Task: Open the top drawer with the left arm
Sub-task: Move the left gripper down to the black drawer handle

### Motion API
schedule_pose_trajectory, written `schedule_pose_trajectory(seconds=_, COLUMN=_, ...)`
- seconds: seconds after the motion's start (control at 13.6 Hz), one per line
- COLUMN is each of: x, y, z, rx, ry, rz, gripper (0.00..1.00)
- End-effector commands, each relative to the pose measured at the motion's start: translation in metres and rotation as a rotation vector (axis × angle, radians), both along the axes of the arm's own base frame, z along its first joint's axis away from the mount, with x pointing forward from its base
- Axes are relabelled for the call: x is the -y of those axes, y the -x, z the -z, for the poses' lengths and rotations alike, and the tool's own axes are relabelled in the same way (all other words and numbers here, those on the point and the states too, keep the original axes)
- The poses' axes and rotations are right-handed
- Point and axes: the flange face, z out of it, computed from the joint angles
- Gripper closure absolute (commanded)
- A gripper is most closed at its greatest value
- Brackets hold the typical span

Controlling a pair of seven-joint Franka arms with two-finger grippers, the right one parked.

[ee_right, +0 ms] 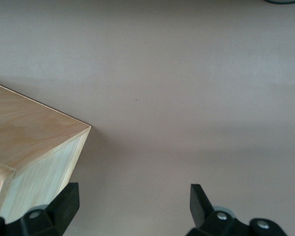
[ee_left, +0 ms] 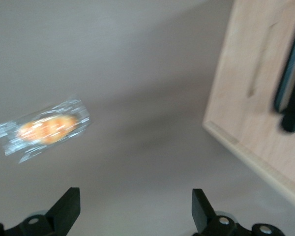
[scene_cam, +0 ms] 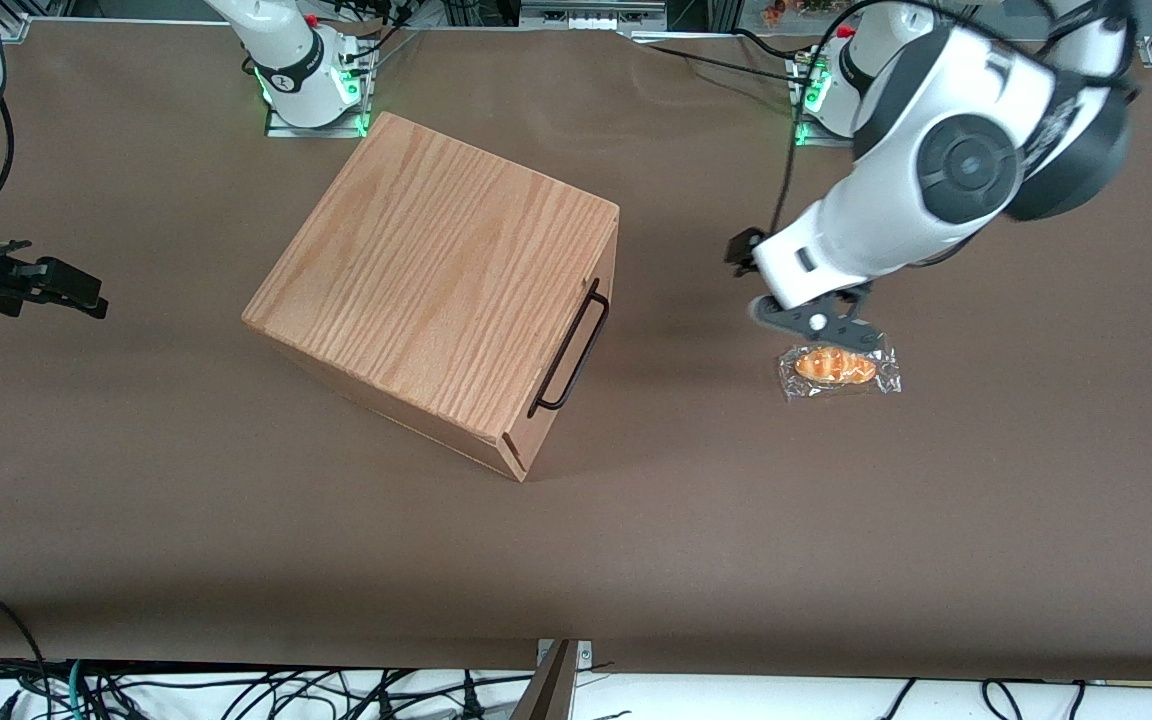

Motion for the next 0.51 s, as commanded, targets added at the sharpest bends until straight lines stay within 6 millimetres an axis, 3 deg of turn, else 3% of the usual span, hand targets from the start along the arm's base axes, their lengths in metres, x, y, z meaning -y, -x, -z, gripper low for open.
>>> schedule_pose_trajectory(seconds=0.0, x=0.035, y=-0.028, z=0.02, rx=0.013, ry=0.118, rz=-0.082, gripper=0.0)
schedule_pose_trajectory(seconds=0.29, x=0.095, y=-0.024, z=0.043, rx=0.077, ry=0.198, rz=-0.11, gripper=0.0)
schedule_pose_trajectory(seconds=0.44, x=0.098, y=-0.027, z=0.055, rx=0.098, ry=0.207, rz=-0.059, gripper=0.0)
